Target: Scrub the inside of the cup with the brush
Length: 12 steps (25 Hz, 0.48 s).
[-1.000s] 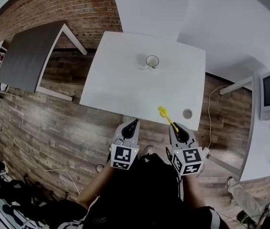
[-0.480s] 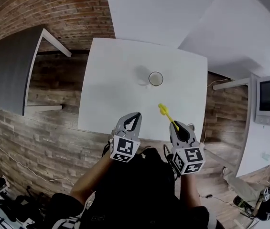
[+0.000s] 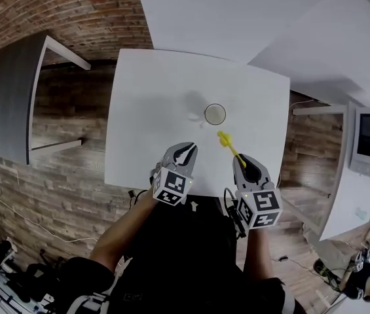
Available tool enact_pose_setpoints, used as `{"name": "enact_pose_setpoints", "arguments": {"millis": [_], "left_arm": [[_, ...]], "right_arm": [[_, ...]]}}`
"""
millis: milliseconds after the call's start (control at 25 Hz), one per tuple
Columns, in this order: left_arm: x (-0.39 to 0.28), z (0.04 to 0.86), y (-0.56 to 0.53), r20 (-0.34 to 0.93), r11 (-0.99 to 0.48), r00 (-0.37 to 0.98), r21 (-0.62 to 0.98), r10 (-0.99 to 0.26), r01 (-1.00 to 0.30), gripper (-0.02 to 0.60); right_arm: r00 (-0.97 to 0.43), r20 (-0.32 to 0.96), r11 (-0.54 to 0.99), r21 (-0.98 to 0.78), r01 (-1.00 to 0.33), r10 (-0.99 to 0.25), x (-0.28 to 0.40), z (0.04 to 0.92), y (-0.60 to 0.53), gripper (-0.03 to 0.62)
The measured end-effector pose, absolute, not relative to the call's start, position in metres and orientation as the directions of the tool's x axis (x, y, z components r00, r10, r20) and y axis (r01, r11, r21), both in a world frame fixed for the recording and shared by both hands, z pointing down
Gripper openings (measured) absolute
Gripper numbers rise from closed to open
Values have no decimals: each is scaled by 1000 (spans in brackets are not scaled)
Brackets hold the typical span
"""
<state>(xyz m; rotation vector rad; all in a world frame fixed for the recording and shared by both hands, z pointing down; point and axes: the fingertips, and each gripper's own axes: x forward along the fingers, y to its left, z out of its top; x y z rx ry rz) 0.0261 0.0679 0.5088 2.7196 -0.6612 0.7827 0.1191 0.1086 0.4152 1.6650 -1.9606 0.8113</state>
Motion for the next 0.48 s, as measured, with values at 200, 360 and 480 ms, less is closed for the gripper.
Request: {"name": "enact_pose_setpoints", "arguments": {"millis": [200,360,480], "left_arm": [[44,549,50,613,-885,713,48,-340,-464,98],[65,578,38,656,-900,693,47,-299,-433,136],[76,597,29,678,-898,674,47,-293,-438,153]], "right_arm": [[-233,692,145,-183,-972,-683,126,441,87,31],[-260,719,180,-188,-966,-645,137,461,66,31],[-286,741,215,-193,-957,-608,138,478,52,31]]}}
